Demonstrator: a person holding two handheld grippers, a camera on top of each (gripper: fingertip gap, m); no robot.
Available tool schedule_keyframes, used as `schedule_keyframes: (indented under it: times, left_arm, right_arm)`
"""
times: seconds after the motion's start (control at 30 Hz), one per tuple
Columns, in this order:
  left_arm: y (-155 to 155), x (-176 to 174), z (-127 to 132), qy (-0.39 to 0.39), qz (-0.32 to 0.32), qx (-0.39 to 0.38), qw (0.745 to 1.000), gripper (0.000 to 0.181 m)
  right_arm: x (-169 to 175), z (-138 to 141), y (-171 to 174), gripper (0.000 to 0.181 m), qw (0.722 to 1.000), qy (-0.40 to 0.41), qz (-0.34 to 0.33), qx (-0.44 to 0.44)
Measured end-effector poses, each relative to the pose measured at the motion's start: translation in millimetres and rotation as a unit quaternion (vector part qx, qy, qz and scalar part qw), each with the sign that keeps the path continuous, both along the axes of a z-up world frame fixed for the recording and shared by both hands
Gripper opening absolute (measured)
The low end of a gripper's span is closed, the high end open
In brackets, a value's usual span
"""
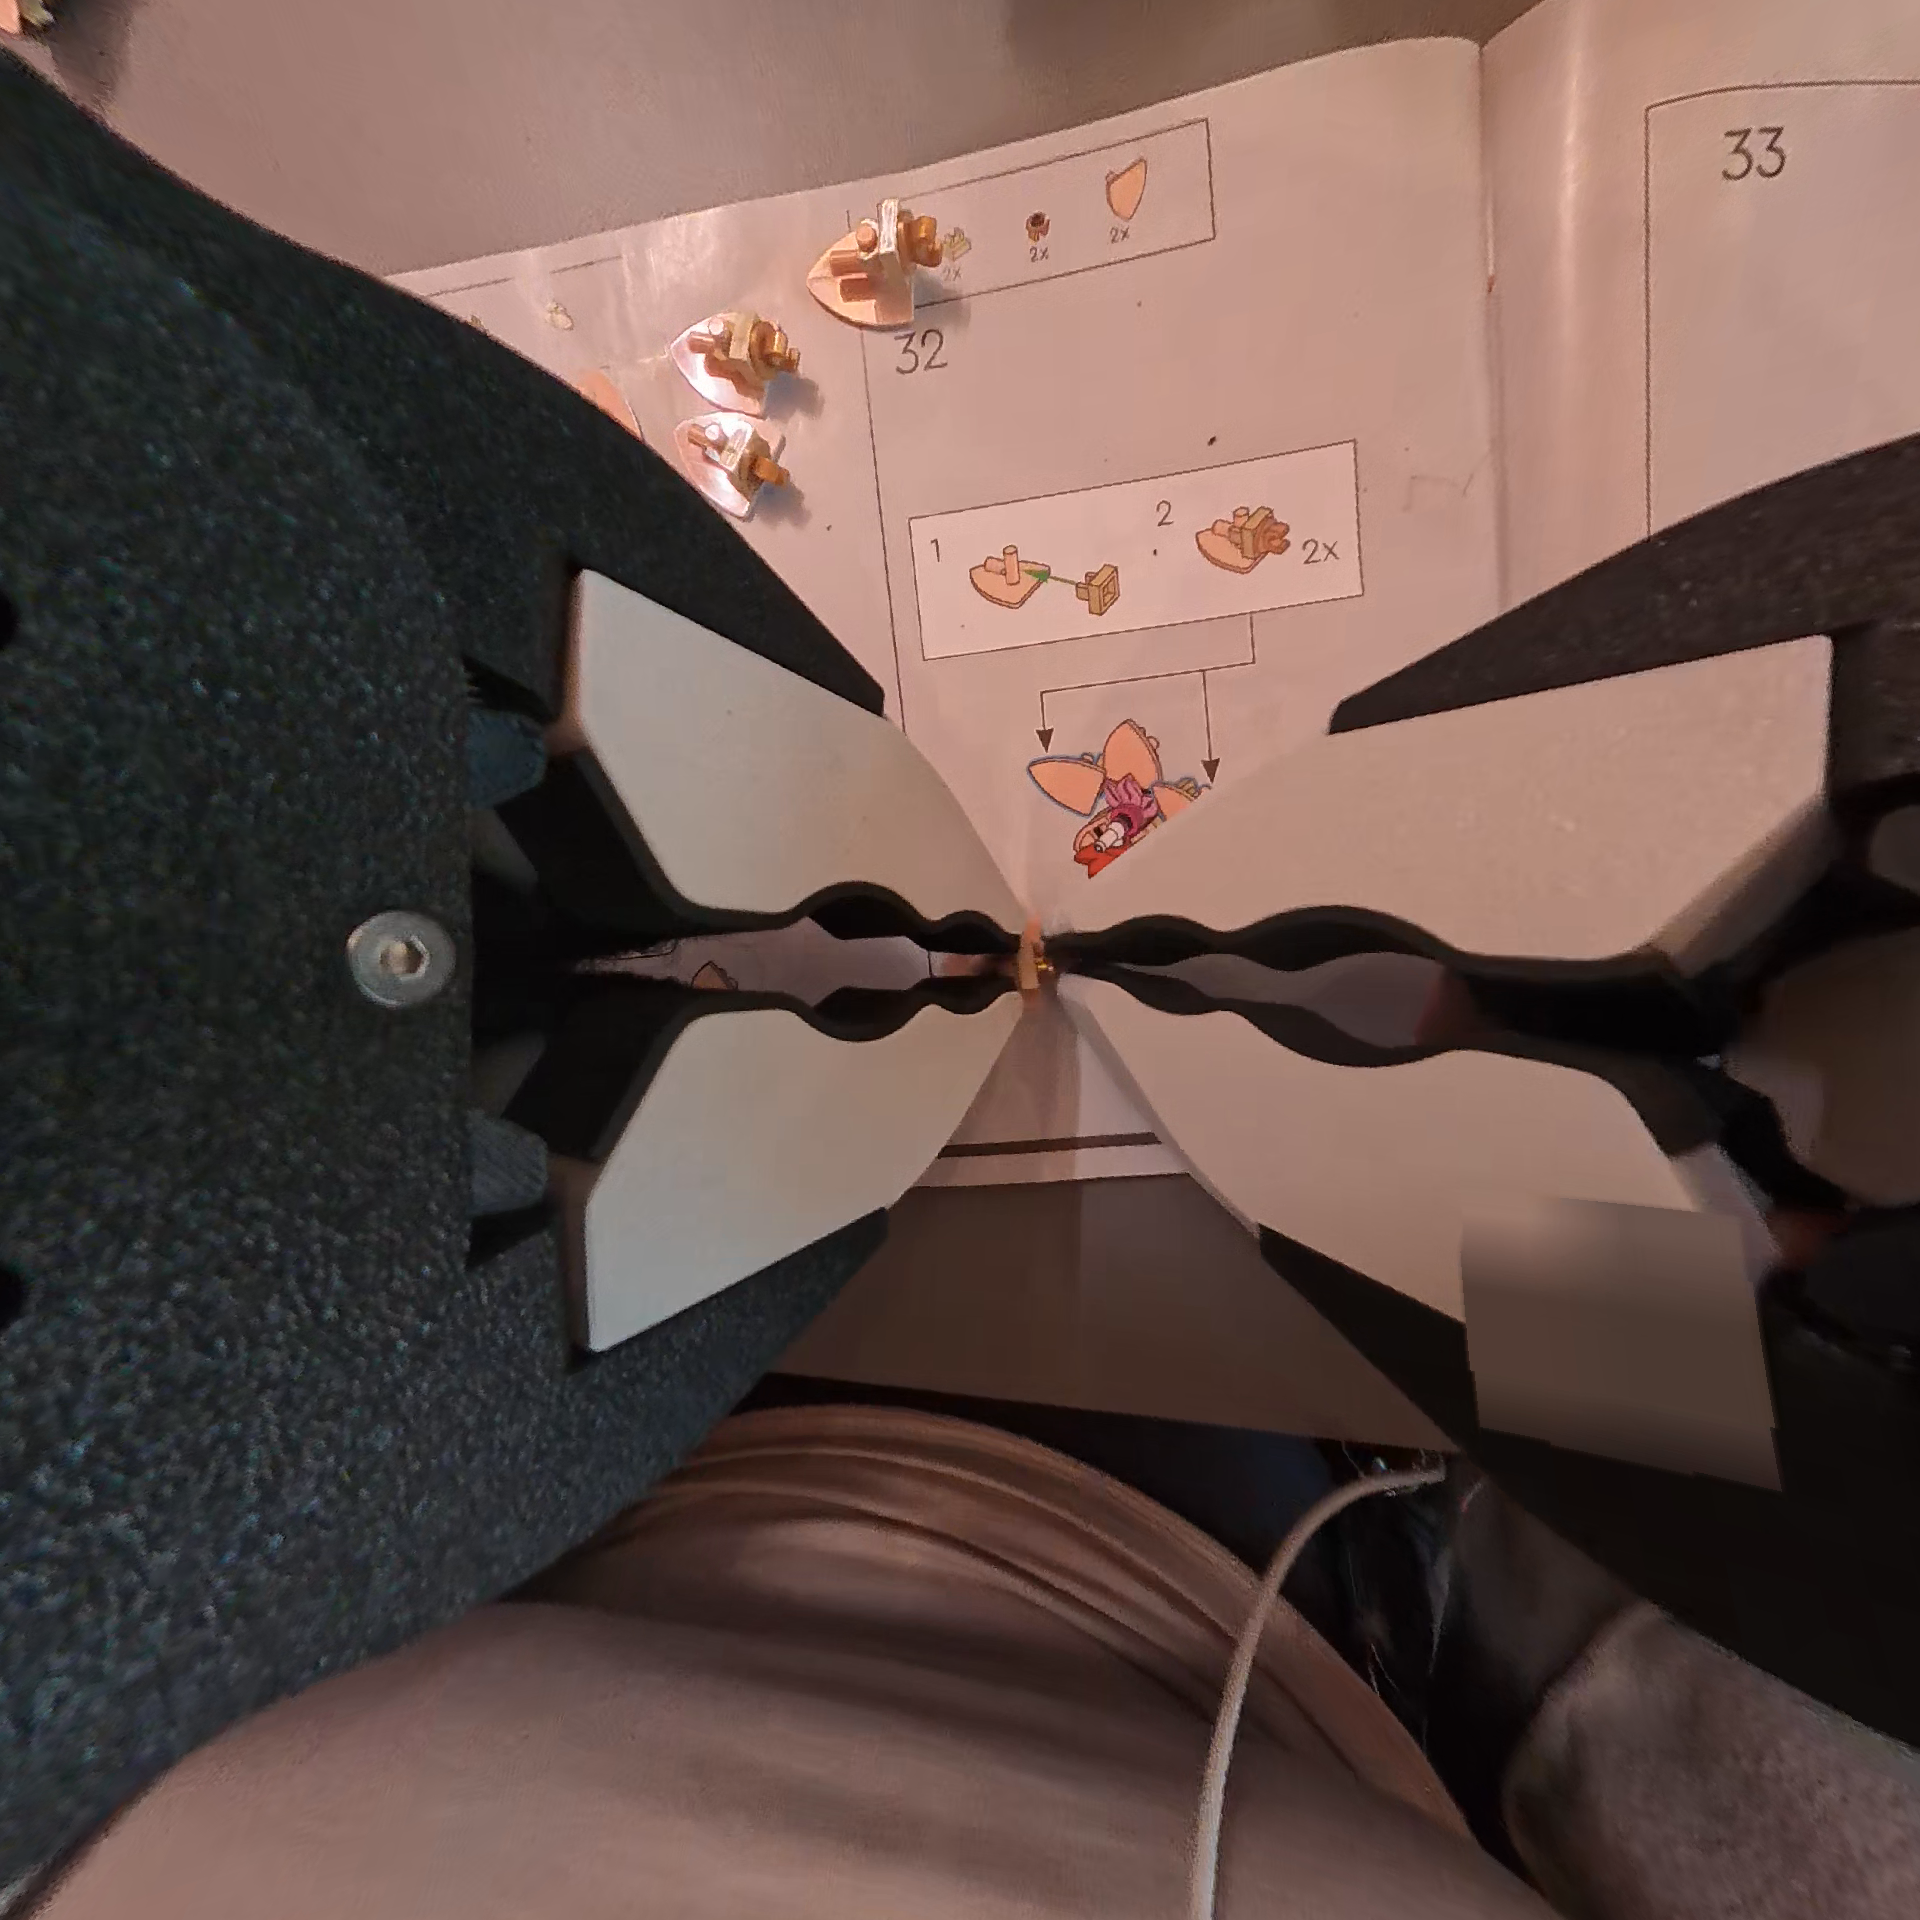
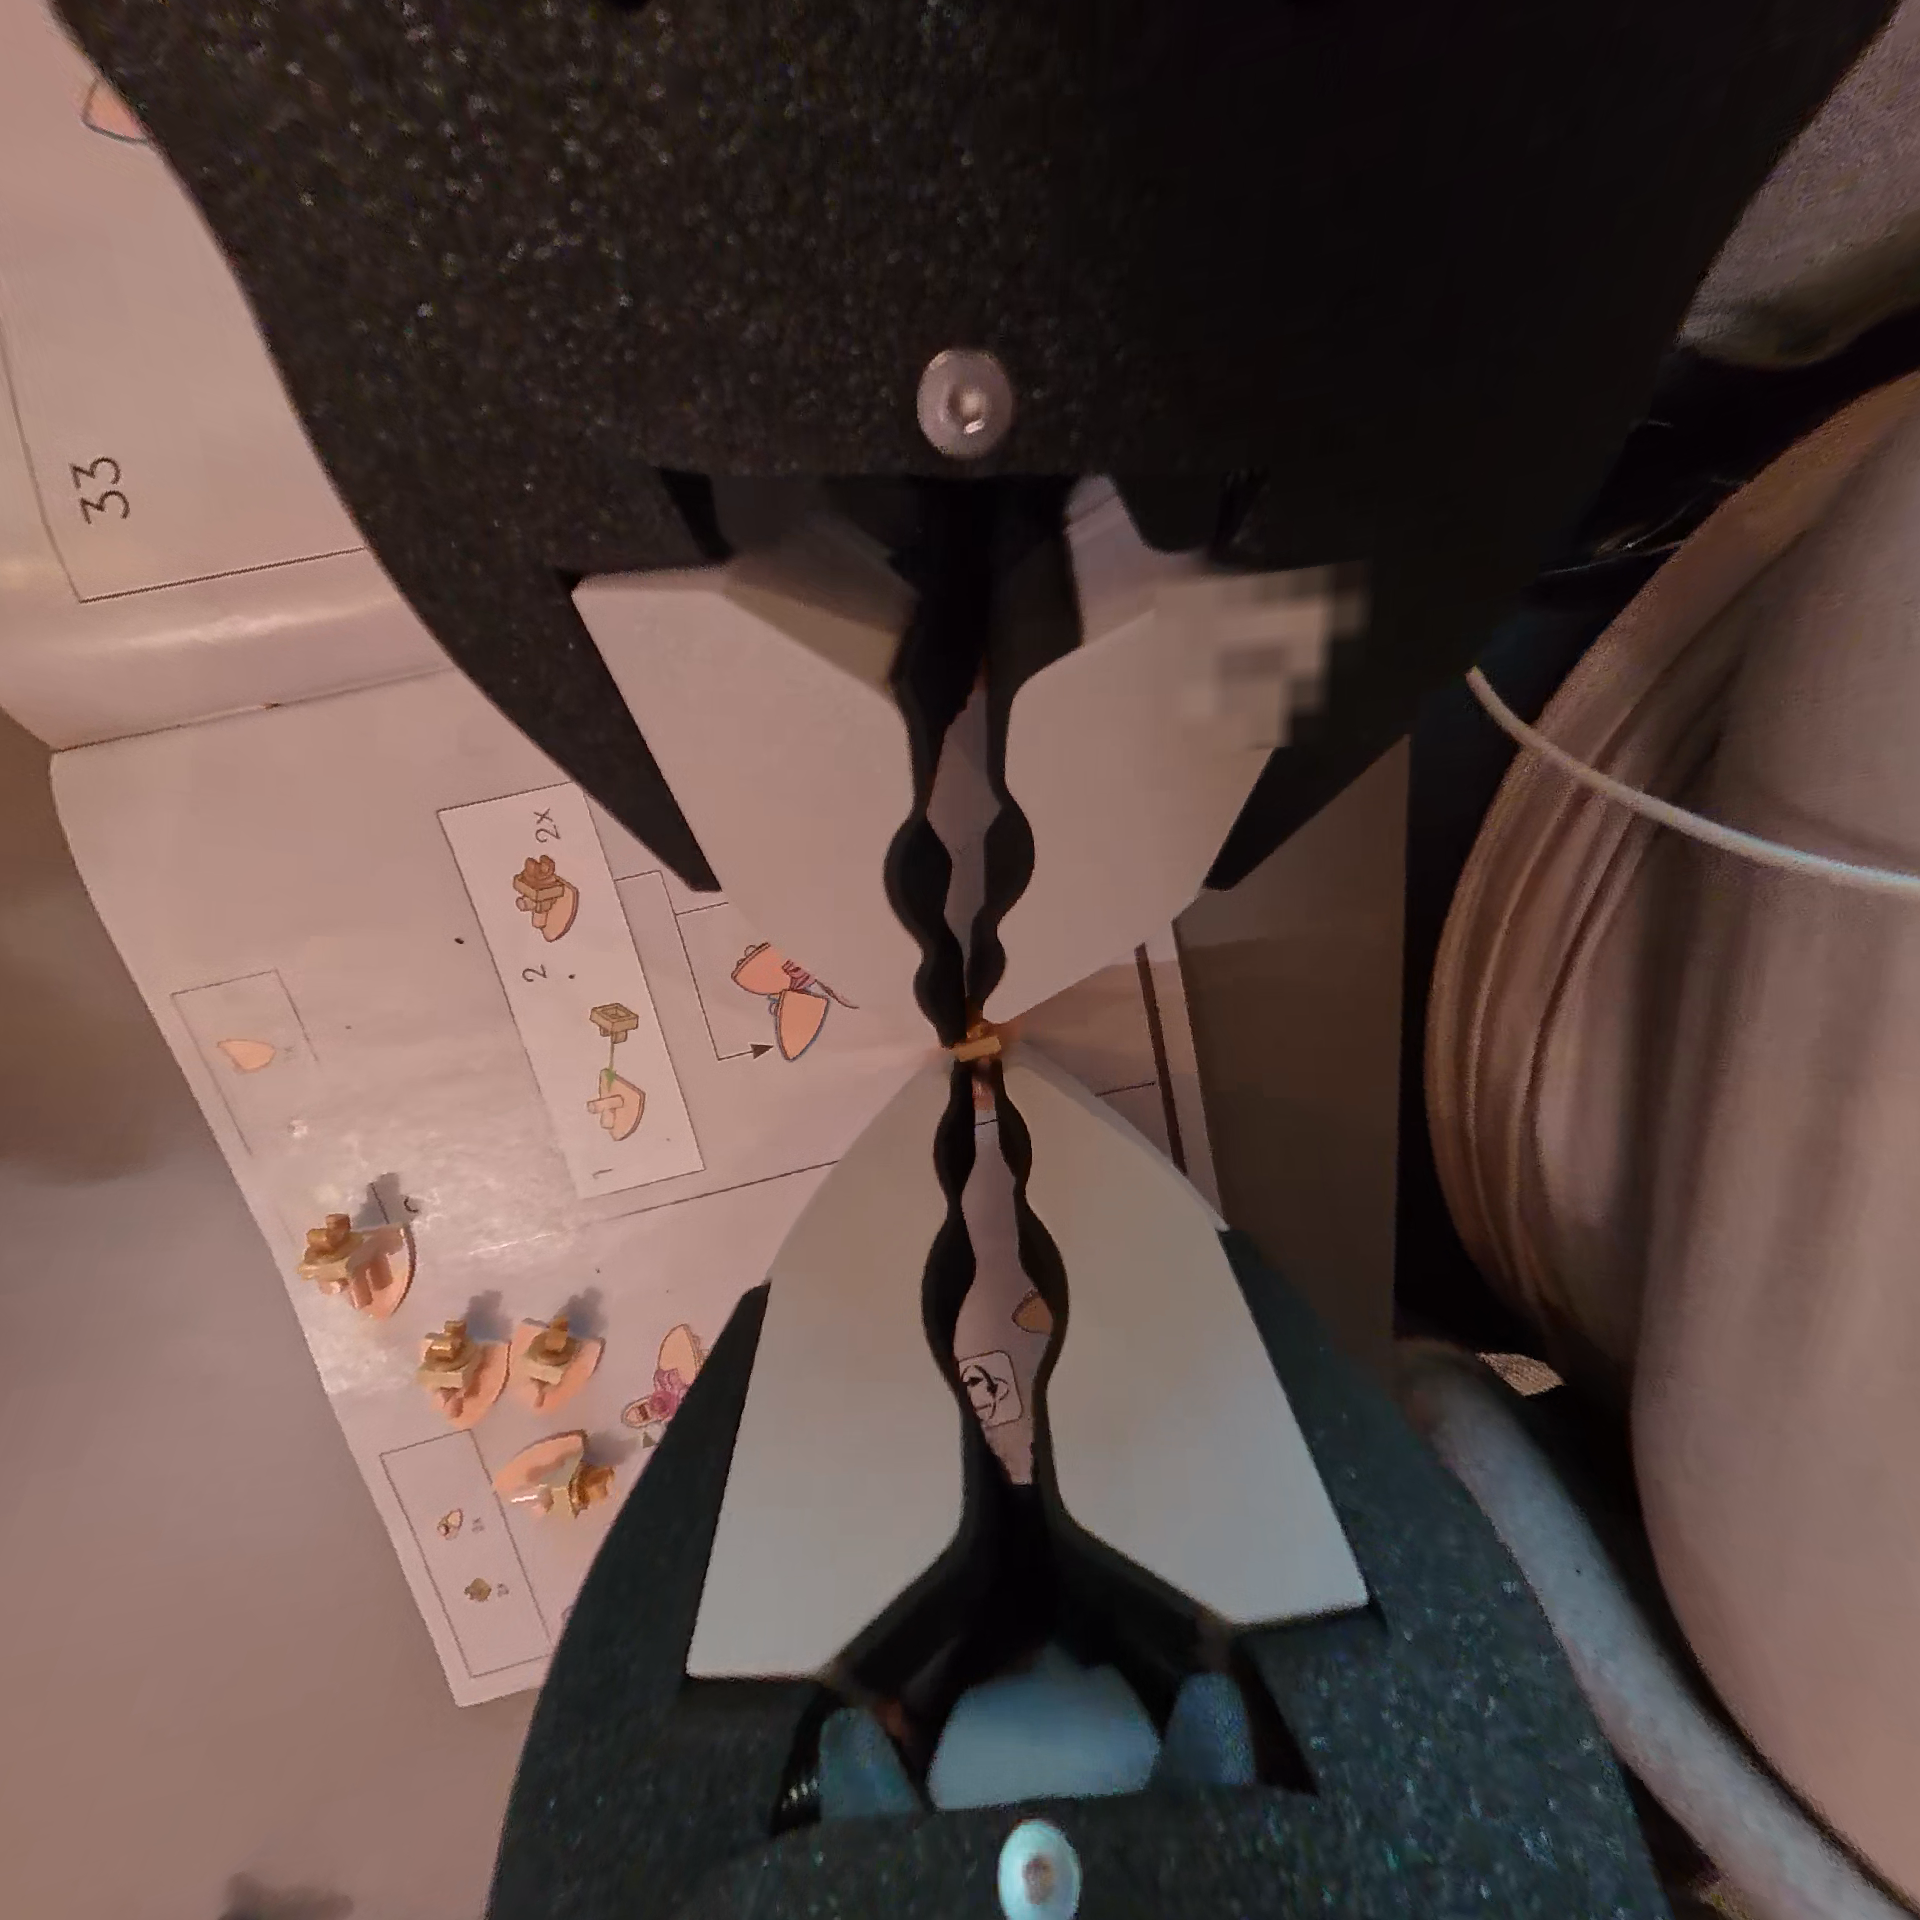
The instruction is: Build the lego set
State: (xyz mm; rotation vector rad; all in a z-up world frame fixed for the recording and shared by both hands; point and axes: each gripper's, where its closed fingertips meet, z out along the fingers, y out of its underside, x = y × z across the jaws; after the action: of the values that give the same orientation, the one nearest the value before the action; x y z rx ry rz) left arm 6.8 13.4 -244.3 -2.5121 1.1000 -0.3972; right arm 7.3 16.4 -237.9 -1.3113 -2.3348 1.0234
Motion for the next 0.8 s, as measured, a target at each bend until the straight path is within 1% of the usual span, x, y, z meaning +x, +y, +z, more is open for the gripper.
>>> schedule_keyframes:
  times: [0.1, 0.2, 0.23, 0.33, 0.47, 0.57, 0.67, 0.8]
  left_arm:
    - [0, 0, 0, -0.006, 0.006, 0.005, 1.000, 0.004]
    - [1, 0, 0, -0.017, 0.011, 0.009, 1.000, 0.003]
    - [2, 0, 0, -0.020, 0.015, 0.015, 1.000, 0.003]
    - [3, 0, 0, -0.035, 0.021, 0.028, 0.999, 0.004]
    - [3, 0, 1, -0.040, 0.015, 0.033, 0.999, 0.004]
    - [3, 0, 1, -0.046, 0.013, 0.032, 0.998, 0.004]
    - [3, 0, 1, -0.048, 0.014, 0.034, 0.998, 0.004]
    - [3, 0, 1, -0.048, 0.017, 0.036, 0.998, 0.004]
  right_arm:
    - [0, 1, -1, 0.000, 1.000, 0.002, -0.008, -0.009]
    - [-1, 5, -6, 0.000, 0.999, 0.004, -0.015, -0.045]
    - [-1, 4, -5, 0.000, 0.999, -0.003, -0.022, -0.049]
    - [-3, 4, -2, 0.000, 0.998, 0.013, -0.027, -0.049]
    - [0, 5, 8, 0.008, 0.999, 0.023, -0.033, -0.035]
    - [2, 12, 9, 0.007, 0.997, 0.031, -0.032, -0.059]
    - [5, 3, 6, 0.005, 0.999, 0.027, -0.016, -0.035]
    - [1, -1, 7, 0.004, 0.999, 0.028, -0.015, -0.024]
